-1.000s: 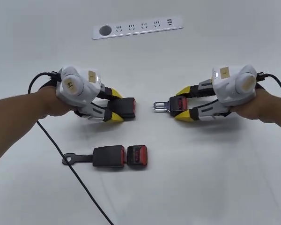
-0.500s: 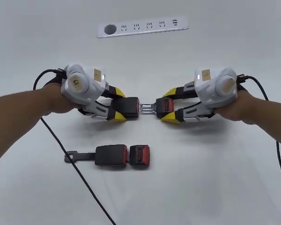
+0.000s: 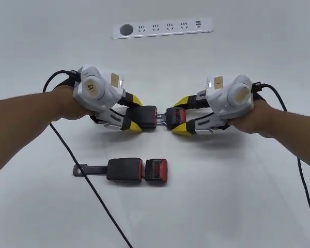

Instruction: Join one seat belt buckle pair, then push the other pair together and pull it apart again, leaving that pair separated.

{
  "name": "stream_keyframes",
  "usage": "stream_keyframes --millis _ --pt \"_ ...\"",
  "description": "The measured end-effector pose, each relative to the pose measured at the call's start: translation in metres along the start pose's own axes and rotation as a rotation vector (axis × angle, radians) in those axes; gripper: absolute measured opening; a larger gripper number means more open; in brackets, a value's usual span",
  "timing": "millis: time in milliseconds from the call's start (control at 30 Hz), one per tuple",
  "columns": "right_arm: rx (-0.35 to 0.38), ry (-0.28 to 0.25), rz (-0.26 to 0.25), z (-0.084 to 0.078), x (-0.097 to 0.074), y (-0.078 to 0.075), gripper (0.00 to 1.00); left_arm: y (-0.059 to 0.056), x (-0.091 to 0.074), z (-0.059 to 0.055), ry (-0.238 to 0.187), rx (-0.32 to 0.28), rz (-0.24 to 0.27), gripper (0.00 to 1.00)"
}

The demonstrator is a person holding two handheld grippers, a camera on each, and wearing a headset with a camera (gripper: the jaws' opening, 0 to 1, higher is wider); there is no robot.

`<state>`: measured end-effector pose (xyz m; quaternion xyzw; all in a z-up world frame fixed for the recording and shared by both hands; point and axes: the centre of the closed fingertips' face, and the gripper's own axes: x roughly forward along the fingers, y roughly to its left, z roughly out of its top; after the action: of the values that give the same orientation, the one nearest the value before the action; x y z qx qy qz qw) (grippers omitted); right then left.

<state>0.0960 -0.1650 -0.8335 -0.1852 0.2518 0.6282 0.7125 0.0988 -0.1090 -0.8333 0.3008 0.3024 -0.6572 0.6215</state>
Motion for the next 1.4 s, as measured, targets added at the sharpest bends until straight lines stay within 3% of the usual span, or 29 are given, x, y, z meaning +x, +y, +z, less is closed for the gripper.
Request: stream_keyframes --millis 400,567,800,1400 --pt "0.020 0.034 -0.017 0.005 0.005 0.002 0.35 0.000 -0.001 0.000 0.003 -0.006 0.005 0.35" --pt "0.017 0.036 -0.021 0.012 0.015 0.003 0.35 0.000 0.000 0.000 0.029 0.017 -0.001 0.34" --pt "0.029 0.068 -0.050 0.013 0.018 0.003 0.35 -0.001 0.000 -0.001 0.027 0.010 0.000 0.34" --pt "0.015 0.115 -0.061 0.009 0.018 0.003 0.35 -0.003 0.001 -0.002 0.044 0.018 0.001 0.35"
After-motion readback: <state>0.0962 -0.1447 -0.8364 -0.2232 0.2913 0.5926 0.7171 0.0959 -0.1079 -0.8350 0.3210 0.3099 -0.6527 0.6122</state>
